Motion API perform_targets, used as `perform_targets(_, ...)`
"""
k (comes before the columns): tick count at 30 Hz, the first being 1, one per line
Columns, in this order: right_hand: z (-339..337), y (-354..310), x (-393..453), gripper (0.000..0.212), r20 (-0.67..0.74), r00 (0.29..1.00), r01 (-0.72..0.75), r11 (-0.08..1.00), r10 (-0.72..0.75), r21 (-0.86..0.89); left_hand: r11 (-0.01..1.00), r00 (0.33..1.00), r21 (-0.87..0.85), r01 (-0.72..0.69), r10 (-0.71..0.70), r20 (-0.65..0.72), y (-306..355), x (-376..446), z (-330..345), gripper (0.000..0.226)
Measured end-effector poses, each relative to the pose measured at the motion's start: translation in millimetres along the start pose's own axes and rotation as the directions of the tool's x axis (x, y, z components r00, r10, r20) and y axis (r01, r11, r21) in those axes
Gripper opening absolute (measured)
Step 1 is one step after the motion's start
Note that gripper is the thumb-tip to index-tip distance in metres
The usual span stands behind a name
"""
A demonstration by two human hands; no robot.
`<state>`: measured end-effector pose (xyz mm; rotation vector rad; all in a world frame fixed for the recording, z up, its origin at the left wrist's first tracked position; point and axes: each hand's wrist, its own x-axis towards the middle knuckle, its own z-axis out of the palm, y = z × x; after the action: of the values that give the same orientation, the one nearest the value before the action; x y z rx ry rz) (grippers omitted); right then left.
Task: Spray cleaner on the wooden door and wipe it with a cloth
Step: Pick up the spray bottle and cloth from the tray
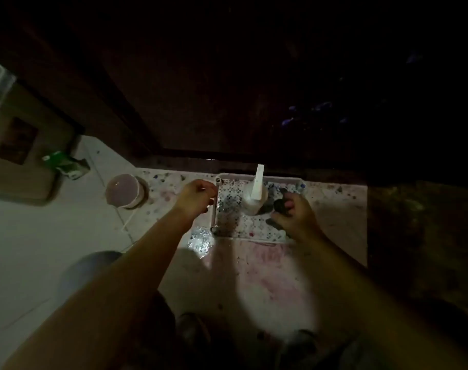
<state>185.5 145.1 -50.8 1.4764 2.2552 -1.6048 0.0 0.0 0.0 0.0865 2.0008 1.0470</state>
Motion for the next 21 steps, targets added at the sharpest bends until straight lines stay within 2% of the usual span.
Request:
perform_targets(2, 22.1, 15.3, 19.5, 0.112, 0.005, 0.996, 0.089, 0.994, -0.089, -0.063, 1.000, 1.000, 0.016, -0.005, 0.006, -0.022, -18.5, 24.2, 9.7, 0.015)
perform_targets(3, 33.8, 18.2, 27.9, 0.121, 0.018, 0.992, 0.128, 0.989, -0.127, -0.077, 1.000, 1.000, 0.027, -0.006, 0.007, -0.022, -28.9, 37.0, 13.1, 0.013)
perform_targets(4, 45.0, 17.5, 34.6, 0.125, 0.022, 0.988, 0.151, 0.986, -0.150, -0.073, 0.999, 1.000, 0.034, 0.006, -0.005, -0.020, -39.6, 48.0, 15.9, 0.012)
perform_targets(7, 67.3, 10.6, 52.4, 0.125, -0.061, 0.961, 0.274, 0.958, -0.270, 0.085, 0.999, 1.000, 0.037, 0.000, 0.001, -0.023, -62.7, 67.0, 21.2, 0.014)
perform_targets(9, 75.7, 2.0, 54.4, 0.112, -0.093, 0.952, 0.302, 0.945, -0.292, 0.128, 1.000, 0.999, 0.013, 0.007, -0.006, -0.034, -71.3, 70.7, 21.6, 0.017)
perform_targets(12, 77.2, -10.3, 50.1, 0.056, -0.175, 0.934, 0.338, 0.928, -0.311, 0.154, 1.000, 0.999, 0.002, 0.022, -0.022, -0.040, -79.1, 71.8, 19.9, 0.018)
perform_targets(14, 73.9, -14.7, 48.0, 0.033, -0.231, 0.916, 0.370, 0.912, -0.328, 0.175, 1.000, 0.999, 0.015, 0.022, -0.022, -0.027, -81.5, 70.9, 19.3, 0.016)
perform_targets(17, 64.2, -19.2, 45.2, 0.022, -0.300, 0.899, 0.390, 0.895, -0.319, 0.218, 1.000, 1.000, 0.017, -0.013, 0.013, -0.026, -76.4, 68.0, 19.0, 0.015)
perform_targets(21, 32.8, -36.1, 39.0, 0.027, -0.460, 0.831, 0.417, 0.898, -0.313, 0.142, 0.984, 0.984, 0.060, -0.165, 0.168, -0.051, -52.7, 66.7, 29.0, 0.009)
